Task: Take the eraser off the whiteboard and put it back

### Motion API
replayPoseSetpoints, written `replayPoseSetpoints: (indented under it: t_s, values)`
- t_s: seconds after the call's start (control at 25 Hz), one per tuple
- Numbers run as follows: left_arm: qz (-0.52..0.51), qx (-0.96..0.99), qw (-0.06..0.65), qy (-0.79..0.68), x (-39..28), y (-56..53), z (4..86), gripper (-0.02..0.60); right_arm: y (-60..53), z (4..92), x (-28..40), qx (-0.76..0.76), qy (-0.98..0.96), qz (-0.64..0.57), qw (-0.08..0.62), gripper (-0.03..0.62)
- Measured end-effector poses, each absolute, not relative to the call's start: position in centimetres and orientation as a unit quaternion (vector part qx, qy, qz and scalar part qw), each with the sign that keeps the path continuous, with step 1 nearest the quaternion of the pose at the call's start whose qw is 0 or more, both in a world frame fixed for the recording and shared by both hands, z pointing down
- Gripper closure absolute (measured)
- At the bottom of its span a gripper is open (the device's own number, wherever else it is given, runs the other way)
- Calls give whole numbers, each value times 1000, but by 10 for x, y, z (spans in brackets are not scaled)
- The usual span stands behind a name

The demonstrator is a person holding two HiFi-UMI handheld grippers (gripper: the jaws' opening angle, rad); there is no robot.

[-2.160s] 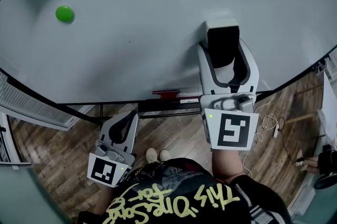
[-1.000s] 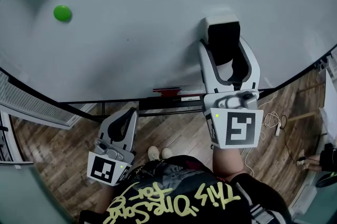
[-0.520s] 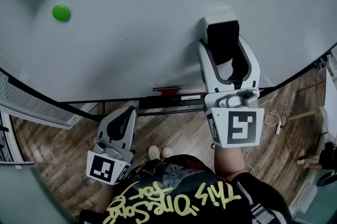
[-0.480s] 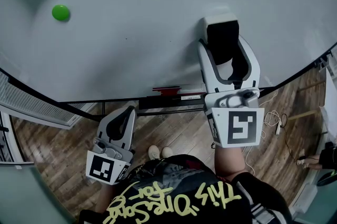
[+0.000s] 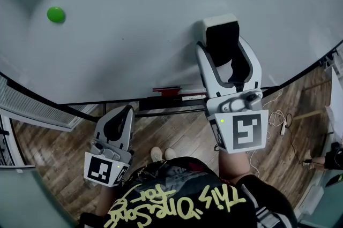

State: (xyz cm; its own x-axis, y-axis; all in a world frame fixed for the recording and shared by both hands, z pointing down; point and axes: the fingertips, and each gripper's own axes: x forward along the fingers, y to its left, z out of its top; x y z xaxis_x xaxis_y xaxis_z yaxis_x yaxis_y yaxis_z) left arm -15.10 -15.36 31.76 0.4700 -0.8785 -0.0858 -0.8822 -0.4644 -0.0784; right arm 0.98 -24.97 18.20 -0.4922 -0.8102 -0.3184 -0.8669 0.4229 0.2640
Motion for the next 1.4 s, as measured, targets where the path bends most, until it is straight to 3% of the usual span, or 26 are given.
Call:
replayPoseSetpoints:
  t_s: [1.4]
  values:
    - [13,-846,69,529,-135,-142,312,574,-222,182,19,-463,863,182,84,335]
